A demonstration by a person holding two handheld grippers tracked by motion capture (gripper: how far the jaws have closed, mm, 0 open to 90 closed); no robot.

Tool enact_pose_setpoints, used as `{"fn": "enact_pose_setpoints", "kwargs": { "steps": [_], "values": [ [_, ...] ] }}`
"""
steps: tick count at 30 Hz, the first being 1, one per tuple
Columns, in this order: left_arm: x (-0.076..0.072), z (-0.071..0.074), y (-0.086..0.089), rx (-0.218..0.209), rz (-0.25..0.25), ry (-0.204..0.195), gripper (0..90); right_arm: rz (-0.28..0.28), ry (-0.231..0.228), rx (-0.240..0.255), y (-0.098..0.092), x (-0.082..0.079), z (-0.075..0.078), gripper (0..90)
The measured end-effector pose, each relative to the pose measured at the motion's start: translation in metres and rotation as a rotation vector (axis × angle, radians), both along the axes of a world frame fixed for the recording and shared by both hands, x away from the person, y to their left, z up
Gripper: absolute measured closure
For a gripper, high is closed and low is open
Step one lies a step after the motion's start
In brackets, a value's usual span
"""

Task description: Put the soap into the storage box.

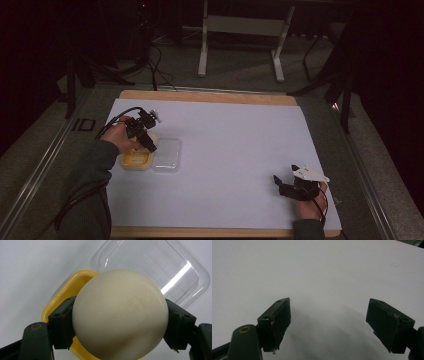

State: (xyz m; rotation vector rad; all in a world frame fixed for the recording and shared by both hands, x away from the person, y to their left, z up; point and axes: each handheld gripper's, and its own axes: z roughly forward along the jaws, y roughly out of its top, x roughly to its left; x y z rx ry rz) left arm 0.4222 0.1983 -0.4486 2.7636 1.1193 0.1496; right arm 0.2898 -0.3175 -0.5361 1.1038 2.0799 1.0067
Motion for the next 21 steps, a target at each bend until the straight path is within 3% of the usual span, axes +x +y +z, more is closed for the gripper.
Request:
{"fn": "enact_pose_setpoints", "kwargs": {
  "steps": [21],
  "values": [
    [0.003, -0.011, 0.002, 0.000, 0.021, -0.001, 24.6, 0.002, 0.000, 0.001, 0.000, 0.000, 0.000, 19.9]
  ]
}}
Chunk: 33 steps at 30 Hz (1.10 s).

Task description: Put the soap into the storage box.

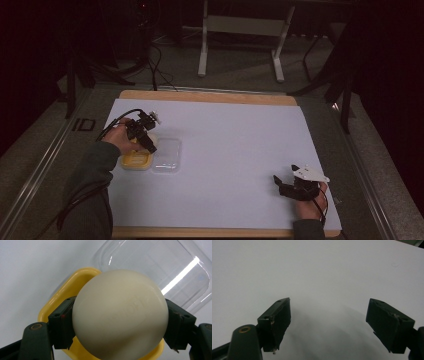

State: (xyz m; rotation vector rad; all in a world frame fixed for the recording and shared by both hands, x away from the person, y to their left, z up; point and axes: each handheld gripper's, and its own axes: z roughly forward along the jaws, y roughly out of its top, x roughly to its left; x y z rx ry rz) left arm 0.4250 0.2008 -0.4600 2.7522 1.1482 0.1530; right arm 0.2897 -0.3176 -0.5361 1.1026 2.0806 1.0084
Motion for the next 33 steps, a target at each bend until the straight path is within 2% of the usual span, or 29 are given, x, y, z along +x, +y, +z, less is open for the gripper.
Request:
{"fn": "enact_pose_setpoints", "kwargs": {
  "steps": [16, 24, 33],
  "values": [
    [0.001, -0.007, 0.008, 0.004, 0.016, -0.010, 24.5, -0.001, -0.004, -0.003, 0.000, 0.000, 0.000, 19.9],
    [0.001, -0.006, 0.017, 0.017, 0.035, -0.017, 24.5, 0.001, -0.005, -0.007, 0.001, 0.000, 0.000, 19.9],
    [0.005, -0.014, 0.023, 0.043, 0.059, -0.010, 24.5, 0.000, -0.006, -0.004, 0.001, 0.000, 0.000, 19.9]
  ]
}}
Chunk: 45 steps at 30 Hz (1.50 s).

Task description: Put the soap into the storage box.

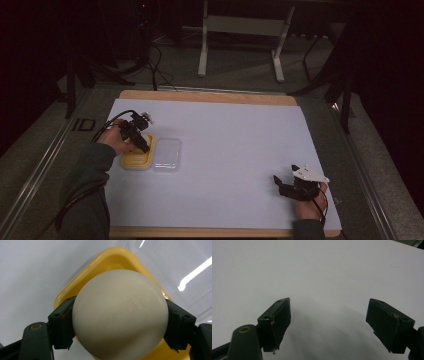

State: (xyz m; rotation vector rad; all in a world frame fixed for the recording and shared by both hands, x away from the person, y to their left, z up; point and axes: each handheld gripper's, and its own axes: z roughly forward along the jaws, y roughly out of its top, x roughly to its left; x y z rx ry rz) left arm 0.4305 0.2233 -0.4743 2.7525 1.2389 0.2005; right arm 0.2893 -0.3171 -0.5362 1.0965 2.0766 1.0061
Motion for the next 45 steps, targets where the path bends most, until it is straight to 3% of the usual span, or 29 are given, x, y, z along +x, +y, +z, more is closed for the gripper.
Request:
{"fn": "enact_pose_setpoints", "kwargs": {
  "steps": [3, 11, 17, 35, 45],
  "values": [
    [0.002, -0.008, 0.002, 0.024, 0.008, 0.011, 24.5, 0.000, -0.001, -0.001, 0.000, 0.000, 0.000, 19.9],
    [0.002, -0.018, 0.001, 0.024, -0.003, 0.025, 24.4, 0.001, -0.002, -0.003, 0.000, 0.000, 0.000, 19.9],
    [-0.001, -0.019, 0.005, -0.002, -0.023, 0.020, 23.5, 0.002, -0.002, -0.003, 0.000, 0.000, 0.000, 19.9],
    [-0.006, -0.018, 0.008, -0.029, -0.065, 0.007, 18.8, 0.013, -0.001, -0.016, 0.002, 0.000, 0.000, 20.0],
    [-0.007, -0.011, 0.009, -0.016, -0.083, -0.030, 15.3, 0.015, 0.000, -0.020, 0.002, -0.001, 0.000, 20.0]
  ]
}}
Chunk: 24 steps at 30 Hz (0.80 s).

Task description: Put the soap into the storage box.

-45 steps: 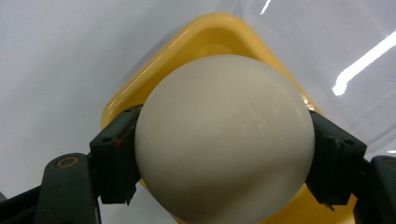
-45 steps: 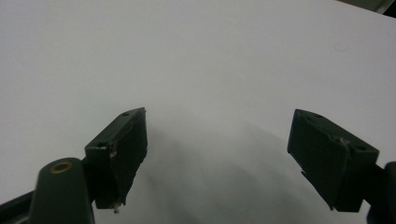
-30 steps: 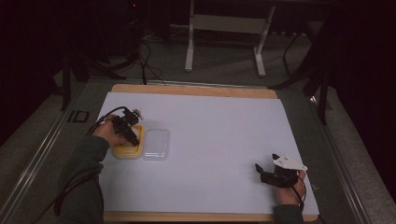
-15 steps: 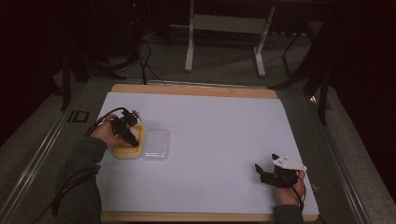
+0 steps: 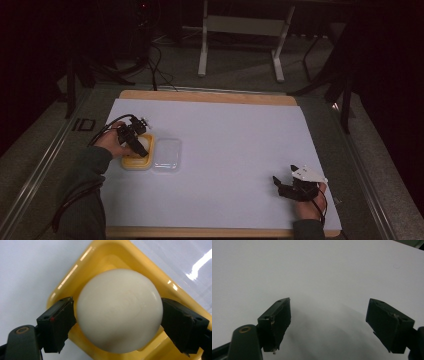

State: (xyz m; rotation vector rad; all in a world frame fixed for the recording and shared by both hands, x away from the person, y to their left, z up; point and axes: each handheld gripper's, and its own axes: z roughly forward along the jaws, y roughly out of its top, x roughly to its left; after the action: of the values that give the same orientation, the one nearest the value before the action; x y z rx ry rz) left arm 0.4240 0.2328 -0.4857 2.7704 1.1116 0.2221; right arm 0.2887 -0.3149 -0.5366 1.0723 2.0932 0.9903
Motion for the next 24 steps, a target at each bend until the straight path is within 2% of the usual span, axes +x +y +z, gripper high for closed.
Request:
{"fn": "enact_pose_setpoints", "kwargs": {
  "steps": [5, 12, 20, 24],
  "values": [
    [-0.0018, 0.0032, 0.0010, 0.015, -0.008, -0.019, 15.0, 0.001, 0.001, -0.002, 0.0003, -0.0001, 0.0000, 20.0],
    [-0.0041, 0.0071, 0.0048, 0.013, -0.011, -0.029, 12.9, 0.001, 0.001, -0.004, 0.0005, -0.0001, -0.0001, 20.0],
    [-0.0073, 0.0097, 0.0067, 0.020, -0.025, -0.071, 11.6, 0.003, -0.001, -0.009, 0.0007, 0.0000, -0.0001, 20.0],
    [-0.0075, 0.0098, 0.0065, 0.017, -0.026, -0.078, 11.5, 0.003, -0.001, -0.010, 0.0008, -0.0001, -0.0001, 20.0]
  ]
}}
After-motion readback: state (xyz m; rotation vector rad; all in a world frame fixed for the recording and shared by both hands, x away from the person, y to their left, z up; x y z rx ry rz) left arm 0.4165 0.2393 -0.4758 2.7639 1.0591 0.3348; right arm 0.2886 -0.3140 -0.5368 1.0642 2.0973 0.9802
